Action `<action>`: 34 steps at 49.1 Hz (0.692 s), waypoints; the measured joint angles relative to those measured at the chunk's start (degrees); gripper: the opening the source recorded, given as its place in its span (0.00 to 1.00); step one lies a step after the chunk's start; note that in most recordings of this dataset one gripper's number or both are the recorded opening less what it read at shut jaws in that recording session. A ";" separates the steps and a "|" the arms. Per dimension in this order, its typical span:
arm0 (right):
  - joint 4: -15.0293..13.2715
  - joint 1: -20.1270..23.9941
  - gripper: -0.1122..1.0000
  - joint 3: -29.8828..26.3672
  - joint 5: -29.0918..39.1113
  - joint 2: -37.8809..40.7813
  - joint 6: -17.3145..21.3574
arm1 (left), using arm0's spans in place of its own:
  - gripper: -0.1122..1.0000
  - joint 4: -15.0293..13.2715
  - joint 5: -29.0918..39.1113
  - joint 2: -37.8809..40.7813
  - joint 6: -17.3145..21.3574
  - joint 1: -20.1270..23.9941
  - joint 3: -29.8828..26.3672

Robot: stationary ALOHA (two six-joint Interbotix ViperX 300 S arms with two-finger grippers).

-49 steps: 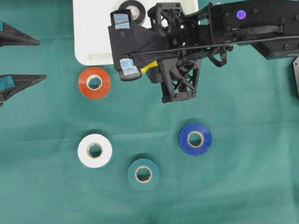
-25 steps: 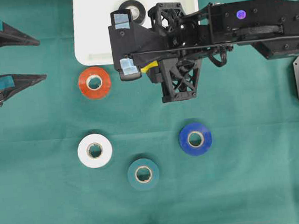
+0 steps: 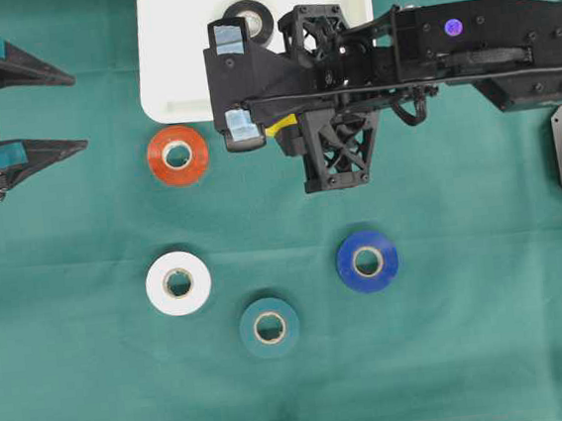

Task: Pick up the tape from a random location and place it into the white case.
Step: 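Lift the yellow tape roll with the right gripper toward the white tray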

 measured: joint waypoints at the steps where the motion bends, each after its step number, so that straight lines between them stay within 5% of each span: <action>1: 0.00 0.00 0.36 0.00 0.00 0.00 -0.09 | 0.96 0.00 0.09 -0.09 0.00 0.00 0.00; 34: -0.09 0.00 0.36 0.35 0.53 -0.44 0.00 | 0.96 0.00 0.35 -0.09 0.00 0.00 0.00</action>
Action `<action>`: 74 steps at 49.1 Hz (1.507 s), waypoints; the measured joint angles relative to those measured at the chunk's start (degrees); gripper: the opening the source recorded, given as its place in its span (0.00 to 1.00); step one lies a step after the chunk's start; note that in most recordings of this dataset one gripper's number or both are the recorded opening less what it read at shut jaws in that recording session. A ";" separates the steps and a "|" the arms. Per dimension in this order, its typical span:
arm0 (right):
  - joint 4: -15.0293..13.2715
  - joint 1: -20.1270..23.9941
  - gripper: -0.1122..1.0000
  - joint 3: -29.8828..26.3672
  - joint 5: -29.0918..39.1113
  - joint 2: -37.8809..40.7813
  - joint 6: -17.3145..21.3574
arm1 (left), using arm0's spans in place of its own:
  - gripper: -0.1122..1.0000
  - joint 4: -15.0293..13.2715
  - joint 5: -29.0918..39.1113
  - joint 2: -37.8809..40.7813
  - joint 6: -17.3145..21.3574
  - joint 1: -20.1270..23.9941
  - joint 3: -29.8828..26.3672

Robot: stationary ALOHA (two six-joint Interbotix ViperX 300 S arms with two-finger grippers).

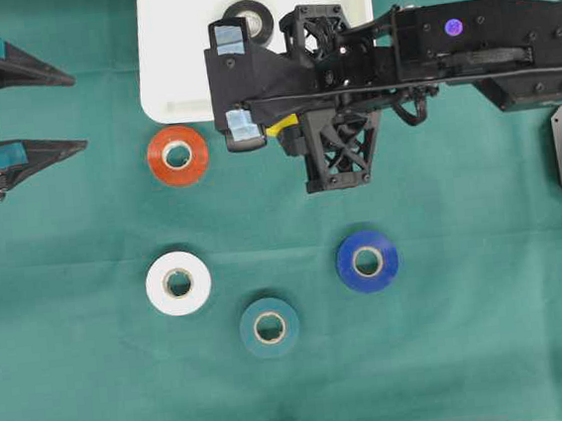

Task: Pick up the tape from a random location and place it into the white case.
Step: 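Lift the yellow tape roll with the right gripper toward the white tray, then carry the yellow roll over the tray beside the black roll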

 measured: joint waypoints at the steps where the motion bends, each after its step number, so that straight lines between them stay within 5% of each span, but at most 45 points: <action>1: 0.09 0.00 0.36 0.18 0.09 -0.18 0.09 | 0.96 0.00 0.09 0.00 0.00 0.00 0.00; 29: 0.09 0.00 0.36 12.04 -0.62 -11.43 2.90 | 0.96 0.00 0.35 0.00 -0.09 0.00 0.00; 49: -1.32 -0.53 0.36 12.74 -2.20 -12.22 3.08 | 0.96 0.00 0.26 0.00 -0.09 0.00 -0.09; 74: -2.64 -15.03 0.36 10.46 -4.83 -8.61 -1.76 | 0.96 0.09 0.26 0.00 -0.09 0.00 0.00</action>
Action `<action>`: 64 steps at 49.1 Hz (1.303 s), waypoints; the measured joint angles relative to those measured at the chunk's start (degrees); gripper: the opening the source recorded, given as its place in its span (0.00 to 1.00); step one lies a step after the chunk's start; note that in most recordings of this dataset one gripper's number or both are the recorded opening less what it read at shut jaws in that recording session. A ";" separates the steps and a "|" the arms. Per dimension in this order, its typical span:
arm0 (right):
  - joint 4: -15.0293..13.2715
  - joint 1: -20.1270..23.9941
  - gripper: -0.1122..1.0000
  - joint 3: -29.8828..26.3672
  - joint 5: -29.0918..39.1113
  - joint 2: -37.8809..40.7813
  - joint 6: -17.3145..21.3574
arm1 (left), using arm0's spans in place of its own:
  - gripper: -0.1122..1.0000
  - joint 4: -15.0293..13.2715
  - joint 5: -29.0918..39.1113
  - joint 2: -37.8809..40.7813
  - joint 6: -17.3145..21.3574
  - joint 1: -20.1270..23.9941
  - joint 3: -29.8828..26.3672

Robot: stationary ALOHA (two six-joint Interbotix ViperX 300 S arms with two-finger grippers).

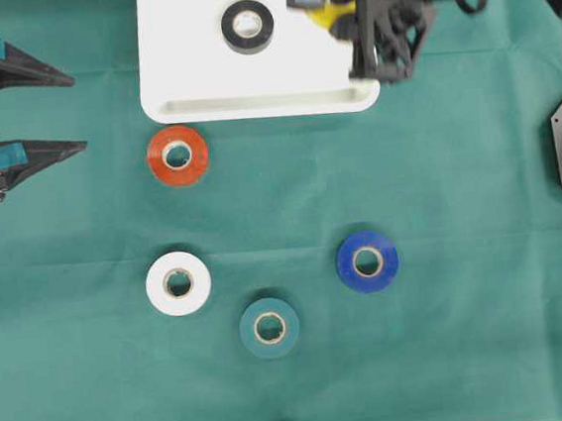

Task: Pick up the tape from a random location and place it into the white case.
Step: 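Carry the yellow roll over the tray beside the black roll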

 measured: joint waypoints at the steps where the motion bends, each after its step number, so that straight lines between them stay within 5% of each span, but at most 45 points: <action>1: 0.00 -0.53 0.36 -0.09 -0.09 0.09 -0.18 | 0.96 -0.09 0.00 0.09 0.00 0.00 0.00; 16: 0.00 -4.04 0.36 -1.58 -0.09 1.32 -1.41 | 0.96 -0.09 0.00 0.00 0.00 0.00 0.00; 64: 0.00 -4.04 0.36 -1.58 -0.18 1.32 -1.41 | 0.96 -0.09 0.00 0.09 -0.09 0.00 -0.09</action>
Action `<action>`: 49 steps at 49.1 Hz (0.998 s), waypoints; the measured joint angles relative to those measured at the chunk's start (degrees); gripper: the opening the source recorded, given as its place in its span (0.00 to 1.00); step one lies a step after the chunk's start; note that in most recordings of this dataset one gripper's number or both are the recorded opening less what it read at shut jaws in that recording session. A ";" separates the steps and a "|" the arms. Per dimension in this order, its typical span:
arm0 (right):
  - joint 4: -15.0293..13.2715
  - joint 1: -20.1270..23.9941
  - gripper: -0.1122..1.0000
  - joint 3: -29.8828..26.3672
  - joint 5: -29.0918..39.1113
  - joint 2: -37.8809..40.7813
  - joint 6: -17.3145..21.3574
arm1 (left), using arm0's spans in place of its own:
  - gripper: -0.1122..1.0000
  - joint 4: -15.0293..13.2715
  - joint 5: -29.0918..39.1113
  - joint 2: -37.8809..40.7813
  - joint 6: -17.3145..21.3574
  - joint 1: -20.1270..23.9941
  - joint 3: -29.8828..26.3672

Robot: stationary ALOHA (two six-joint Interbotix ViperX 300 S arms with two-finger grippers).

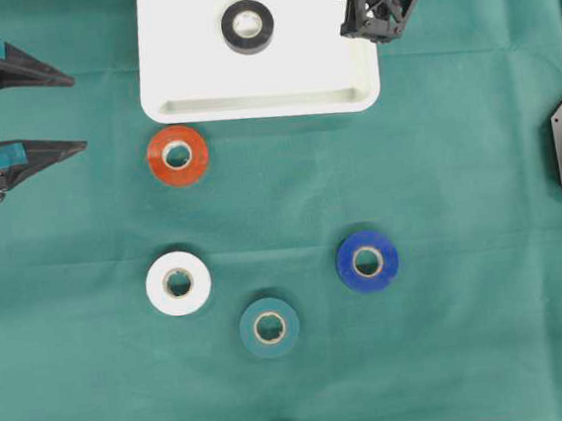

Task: Pick up the tape from a random location and place it into the white case.
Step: 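Carry the yellow roll over the tray beside the black roll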

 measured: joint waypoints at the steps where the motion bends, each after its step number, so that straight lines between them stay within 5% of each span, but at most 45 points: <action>1: 0.00 0.00 0.36 0.00 0.09 0.00 0.00 | 0.96 0.00 0.00 -0.09 0.09 0.00 0.09; 31: 0.00 0.00 0.36 0.09 -0.79 0.53 0.18 | 0.96 0.00 0.09 -0.09 0.00 0.00 0.00; 49: 0.00 0.00 0.36 5.01 -8.44 5.71 1.58 | 0.96 0.00 0.09 -0.09 0.09 0.00 0.09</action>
